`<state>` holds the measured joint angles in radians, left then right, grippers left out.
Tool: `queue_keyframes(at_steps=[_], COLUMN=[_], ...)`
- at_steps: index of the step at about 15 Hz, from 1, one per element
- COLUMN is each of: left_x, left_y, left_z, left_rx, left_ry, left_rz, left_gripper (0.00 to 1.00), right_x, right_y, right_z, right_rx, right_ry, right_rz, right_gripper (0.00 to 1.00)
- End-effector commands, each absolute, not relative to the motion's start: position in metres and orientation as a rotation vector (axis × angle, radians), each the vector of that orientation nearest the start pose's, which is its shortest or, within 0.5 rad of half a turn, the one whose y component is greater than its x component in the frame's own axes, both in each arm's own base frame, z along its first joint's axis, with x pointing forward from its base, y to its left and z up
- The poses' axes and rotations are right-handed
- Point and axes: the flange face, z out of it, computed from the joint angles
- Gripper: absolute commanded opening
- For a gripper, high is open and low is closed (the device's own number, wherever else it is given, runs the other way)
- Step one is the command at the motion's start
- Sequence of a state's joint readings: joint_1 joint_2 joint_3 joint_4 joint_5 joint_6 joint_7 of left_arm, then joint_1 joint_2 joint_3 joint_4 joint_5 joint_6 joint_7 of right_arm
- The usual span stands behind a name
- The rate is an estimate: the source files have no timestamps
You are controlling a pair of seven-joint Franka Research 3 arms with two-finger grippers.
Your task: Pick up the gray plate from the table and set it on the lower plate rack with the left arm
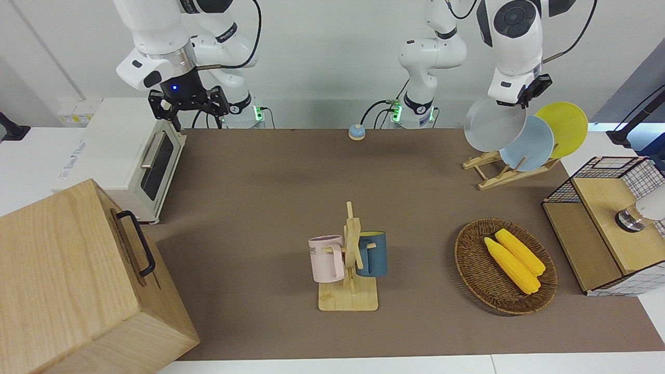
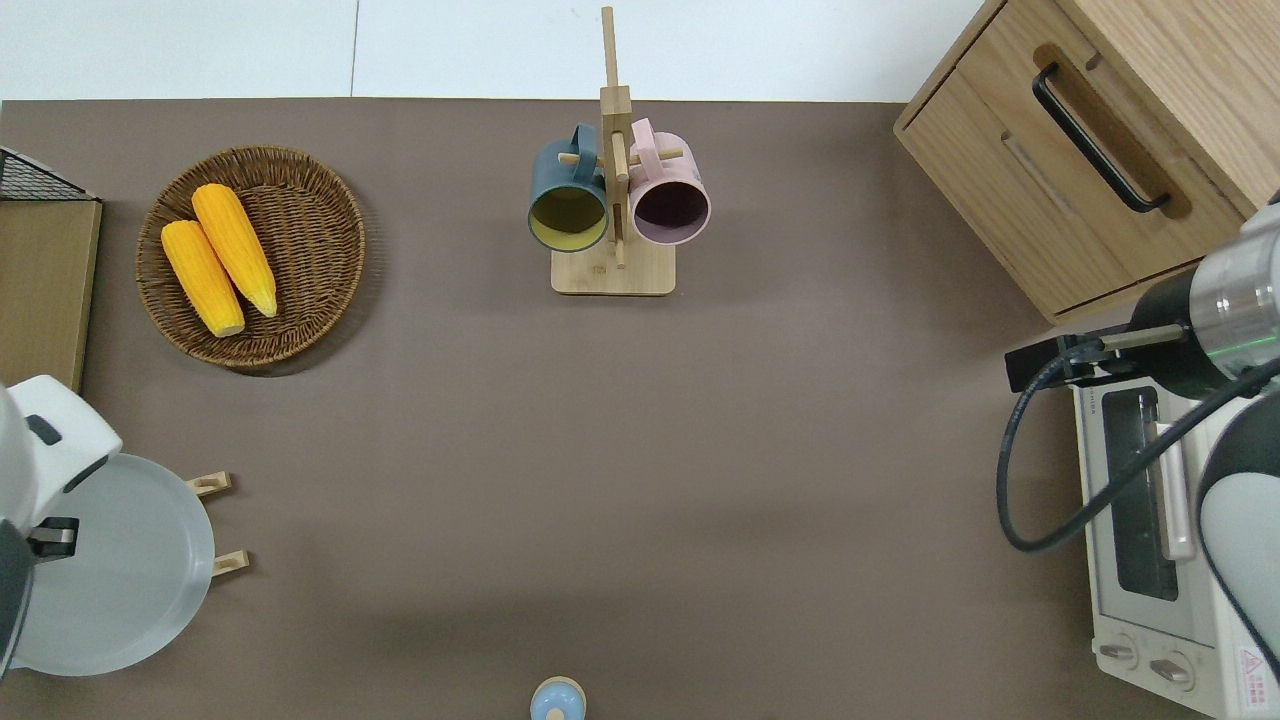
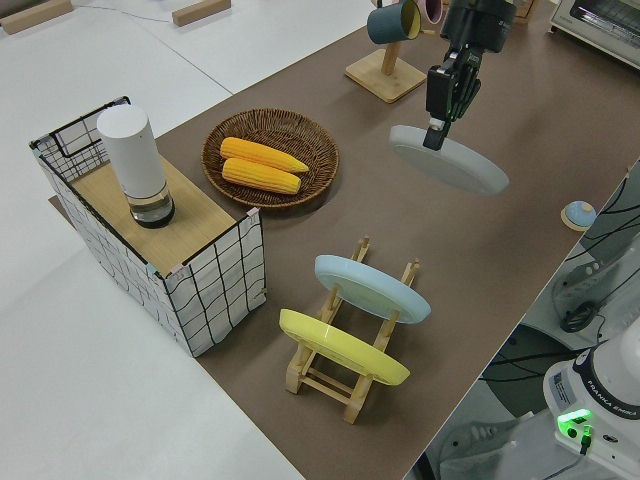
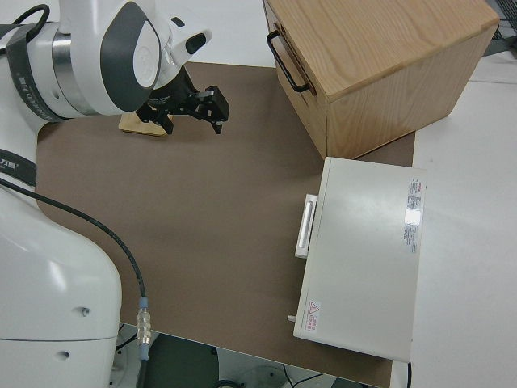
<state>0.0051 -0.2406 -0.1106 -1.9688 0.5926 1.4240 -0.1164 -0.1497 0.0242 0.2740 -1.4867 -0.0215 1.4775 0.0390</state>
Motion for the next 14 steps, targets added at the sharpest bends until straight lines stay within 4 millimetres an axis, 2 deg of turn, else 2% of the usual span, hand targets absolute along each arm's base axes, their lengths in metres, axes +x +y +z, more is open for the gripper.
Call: queue_keyframes(at_steps=[1,5,11,14], left_x=[0.453,0.448,0.449,0.447], left_y=[0.009,0.008,0.012,0.005], left_z=[0.549,0.526,0.497,0.475], left_rx=[-2.362,-2.261,-2.201,-2.146], left_ry=[-0.069,-0.090,-0.122,-0.138], left_rz=[0.312,0.314,0.326,0.316], left_gripper=[0.00,0.00,0.00,0.00], right_x=[0.546,0.547,0.546,0.546], right_y=[0.063,0.063,0.063,0.063], right_z=[0.647,0.647,0.647,0.647], right_rx=[-3.159,-3.159,-3.159,-3.159], right_ry=[-0.108,-0.108,-0.108,-0.108], right_rz=[0.054,0.057,0.054,0.054], right_gripper=[0.983,0.983,0.983,0.983])
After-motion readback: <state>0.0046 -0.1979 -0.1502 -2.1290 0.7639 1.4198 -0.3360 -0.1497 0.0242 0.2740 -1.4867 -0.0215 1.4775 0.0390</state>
